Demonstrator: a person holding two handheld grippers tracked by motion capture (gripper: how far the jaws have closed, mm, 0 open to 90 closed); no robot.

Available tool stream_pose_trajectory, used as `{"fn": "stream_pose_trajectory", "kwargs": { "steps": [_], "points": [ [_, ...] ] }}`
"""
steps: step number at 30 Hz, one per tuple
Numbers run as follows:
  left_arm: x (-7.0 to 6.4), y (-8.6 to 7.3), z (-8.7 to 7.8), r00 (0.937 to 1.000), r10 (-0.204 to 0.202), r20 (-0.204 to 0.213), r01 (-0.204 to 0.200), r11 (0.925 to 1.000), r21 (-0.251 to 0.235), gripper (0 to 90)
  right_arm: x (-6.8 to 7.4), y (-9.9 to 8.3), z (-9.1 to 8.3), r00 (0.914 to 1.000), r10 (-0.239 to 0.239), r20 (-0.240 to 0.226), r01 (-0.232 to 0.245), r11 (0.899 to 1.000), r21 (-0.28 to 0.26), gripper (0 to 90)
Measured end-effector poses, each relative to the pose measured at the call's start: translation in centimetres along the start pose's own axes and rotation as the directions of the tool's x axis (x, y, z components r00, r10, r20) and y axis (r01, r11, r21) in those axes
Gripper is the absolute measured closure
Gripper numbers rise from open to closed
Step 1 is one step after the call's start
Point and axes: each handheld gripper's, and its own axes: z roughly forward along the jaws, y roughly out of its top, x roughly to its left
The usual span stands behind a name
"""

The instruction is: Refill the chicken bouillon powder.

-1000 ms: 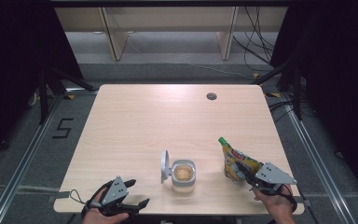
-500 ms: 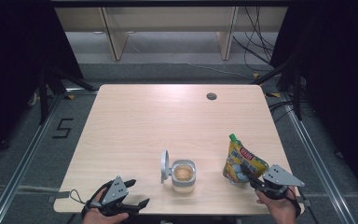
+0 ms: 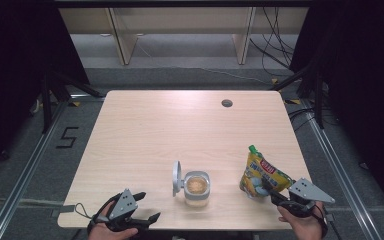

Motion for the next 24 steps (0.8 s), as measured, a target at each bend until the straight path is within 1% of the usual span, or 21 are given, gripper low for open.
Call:
{"fn": "stream_pose_trajectory", "kwargs": {
  "steps": [1,2,3,4,5,6,7,8,9,10,11,12,13,14,15,16,17,19,20,21,24],
  "points": [
    [0.0,0.0,0.0,1.0000,0.000,0.003,0.000,1.0000,0.002,20.0,0.2,-0.1,-0.1,0.9993,0.037,-0.003,-0.037,0.999,-0.004,58.2],
    [0.0,0.0,0.0,1.0000,0.001,0.002,-0.001,1.0000,0.002,20.0,0.0,-0.1,-0.2,0.9999,0.011,-0.011,-0.011,1.000,-0.009,57.5],
    [0.0,0.0,0.0,1.0000,0.001,0.003,-0.001,1.0000,0.002,20.1,0.3,-0.1,-0.3,0.9995,0.032,-0.001,-0.032,0.999,-0.005,55.6],
    [0.0,0.0,0.0,1.0000,0.001,0.003,-0.001,1.0000,0.002,20.0,0.3,-0.1,-0.3,0.9995,0.032,-0.001,-0.032,0.999,-0.005,55.6],
    [0.0,0.0,0.0,1.0000,0.002,0.002,-0.002,1.0000,0.003,20.1,0.2,-0.1,-0.5,1.0000,0.007,0.001,-0.007,1.000,-0.006,53.3],
    [0.0,0.0,0.0,1.0000,0.002,0.002,-0.002,1.0000,0.003,20.1,0.2,-0.1,-0.5,1.0000,0.007,0.001,-0.007,1.000,-0.006,53.3],
    [0.0,0.0,0.0,1.0000,0.001,0.002,-0.001,1.0000,0.002,20.1,0.5,-0.1,-0.6,0.9991,0.043,0.001,-0.043,0.999,-0.011,51.7],
    [0.1,0.0,-0.1,0.9999,0.015,-0.001,-0.015,0.9998,0.013,20.1,0.4,-0.1,-0.8,0.9993,0.037,0.005,-0.037,0.999,-0.005,49.4],
    [0.1,0.0,-0.1,0.9999,0.014,-0.001,-0.014,0.9998,0.014,20.0,0.5,-0.1,-0.9,0.9991,0.043,-0.001,-0.043,0.999,0.009,47.8],
    [0.1,0.0,-0.1,0.9999,0.012,0.000,-0.012,0.9998,0.015,20.1,0.4,-0.2,-1.0,0.9998,0.022,-0.002,-0.022,1.000,0.006,44.7],
    [0.1,0.0,-0.1,0.9999,0.012,0.000,-0.012,0.9998,0.015,20.0,0.5,-0.2,-1.2,0.9991,0.043,-0.007,-0.043,0.999,0.011,44.0],
    [0.1,0.0,-0.1,0.9999,0.014,-0.001,-0.014,0.9998,0.013,20.0,0.5,-0.2,-1.2,0.9991,0.043,-0.007,-0.043,0.999,0.011,44.0],
    [0.1,0.0,-0.1,0.9999,0.013,-0.001,-0.013,0.9998,0.012,20.1,0.7,-0.2,-1.4,0.9981,0.062,0.001,-0.062,0.998,0.019,42.3],
    [0.0,0.0,-0.1,0.9999,-0.015,-0.003,0.015,0.9998,0.011,20.1,0.8,-0.3,-1.5,0.9981,0.060,0.011,-0.061,0.998,0.036,40.0],
    [0.0,0.0,0.0,0.9998,-0.017,-0.002,0.017,0.9998,0.011,20.0,1.0,-0.4,-1.6,0.9977,0.067,-0.007,-0.067,0.997,0.044,38.4],
    [0.0,0.0,0.0,0.9998,-0.017,-0.003,0.017,0.9998,0.011,20.0,1.0,-0.4,-1.6,0.9977,0.067,-0.007,-0.067,0.997,0.044,38.4],
    [0.0,0.0,0.0,0.9998,-0.018,-0.003,0.018,0.9998,0.009,20.0,1.2,-0.4,-1.8,0.9996,0.029,0.006,-0.029,0.999,0.042,35.5],
    [-0.1,0.0,0.0,0.9995,-0.030,0.003,0.030,0.9995,0.000,20.1,1.1,-0.4,-1.9,0.9996,0.028,-0.005,-0.028,0.999,0.047,33.9],
    [-0.2,0.0,0.1,0.9992,-0.041,0.005,0.041,0.9991,-0.011,20.1,1.3,-0.5,-2.0,0.9984,0.056,-0.004,-0.056,0.997,0.049,33.4],
    [-0.2,0.0,0.1,0.9988,-0.049,0.006,0.049,0.9987,-0.016,20.0,1.4,-0.6,-2.2,0.9986,0.054,0.001,-0.054,0.997,0.061,31.9],
    [-0.2,0.0,0.1,0.9988,-0.049,0.007,0.050,0.9986,-0.018,20.1,1.3,-0.8,-2.4,0.9988,0.048,0.004,-0.048,0.996,0.076,29.8]
  ]
}}
